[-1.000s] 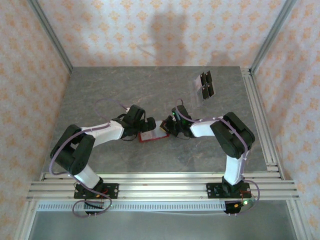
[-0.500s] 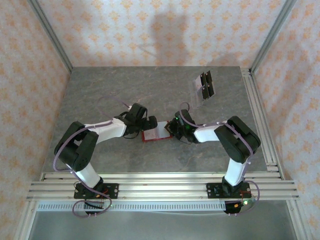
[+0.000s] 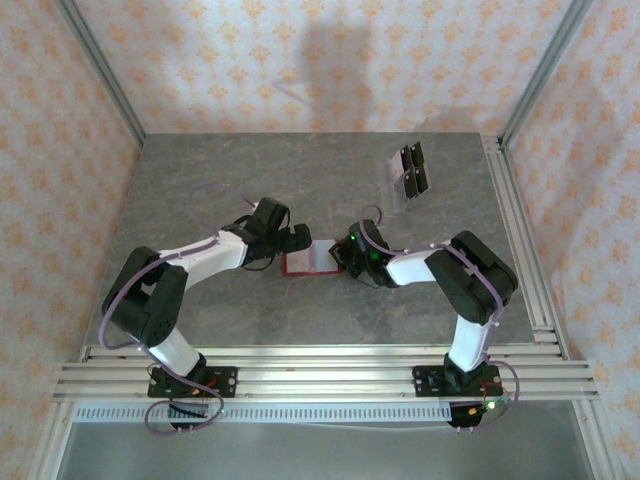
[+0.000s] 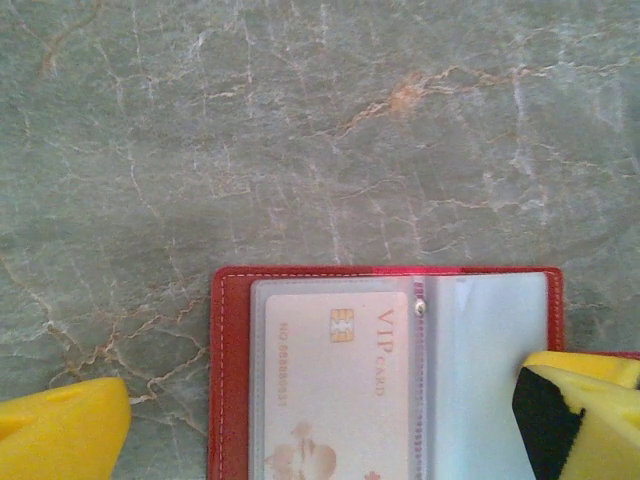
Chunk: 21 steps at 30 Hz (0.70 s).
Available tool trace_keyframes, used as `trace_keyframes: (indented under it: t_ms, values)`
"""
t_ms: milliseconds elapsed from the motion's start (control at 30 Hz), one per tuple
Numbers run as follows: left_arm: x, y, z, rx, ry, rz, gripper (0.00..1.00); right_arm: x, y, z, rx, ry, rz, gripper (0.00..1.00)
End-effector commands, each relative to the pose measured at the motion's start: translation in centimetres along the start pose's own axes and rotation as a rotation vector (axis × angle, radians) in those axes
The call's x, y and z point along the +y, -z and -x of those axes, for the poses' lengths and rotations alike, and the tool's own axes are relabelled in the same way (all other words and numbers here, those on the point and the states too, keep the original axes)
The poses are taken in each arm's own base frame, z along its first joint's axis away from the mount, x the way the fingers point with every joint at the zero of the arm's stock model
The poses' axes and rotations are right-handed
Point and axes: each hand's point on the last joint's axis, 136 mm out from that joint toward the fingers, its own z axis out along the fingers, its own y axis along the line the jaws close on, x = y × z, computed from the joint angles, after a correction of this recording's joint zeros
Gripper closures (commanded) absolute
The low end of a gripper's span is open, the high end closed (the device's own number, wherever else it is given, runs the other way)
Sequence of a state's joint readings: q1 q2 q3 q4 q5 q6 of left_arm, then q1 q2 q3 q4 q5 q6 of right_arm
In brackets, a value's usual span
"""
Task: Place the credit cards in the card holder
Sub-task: Close the card holder at the center of the table.
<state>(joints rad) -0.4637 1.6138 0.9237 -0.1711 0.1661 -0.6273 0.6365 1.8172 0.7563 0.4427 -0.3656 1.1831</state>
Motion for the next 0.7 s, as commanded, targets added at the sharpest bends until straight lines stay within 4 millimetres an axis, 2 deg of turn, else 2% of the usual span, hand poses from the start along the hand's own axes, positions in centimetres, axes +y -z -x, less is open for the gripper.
trace_keyframes:
  t_ms: [0, 167, 267, 367, 467, 567, 667]
  values:
    - [1.0, 1.2, -0.1, -0.004, -0.011, 0.024, 0.0, -1.3, -0.3, -0.3, 0.032, 0.047, -0.079, 0.98]
    - [1.4, 1.4, -0.2, 0.003, -0.011, 0.014, 0.0, 3.3, 1.9, -0.3, 0.064, 0.168, -0.034, 0.87]
    - [1.6, 1.3, -0.3, 0.014, -0.006, 0.008, 0.0, 4.7, 3.7, 0.4, 0.052, 0.23, -0.048, 0.82]
    - [1.6, 1.2, -0.2, 0.021, -0.009, 0.003, 0.0, 5.0, 5.4, 1.2, 0.035, 0.29, -0.09, 0.78]
    - [1.6, 1.1, -0.2, 0.029, -0.018, 0.0, 0.0, 4.4, 6.9, 2.1, 0.0, 0.341, -0.149, 0.76]
    - [1.5, 0.8, -0.3, 0.041, -0.023, -0.009, 0.0, 3.6, 7.6, 2.5, -0.005, 0.382, -0.198, 0.73]
    - [1.1, 0.2, -0.4, 0.055, -0.027, -0.028, 0.0, 3.1, 7.2, 1.9, 0.034, 0.402, -0.204, 0.74]
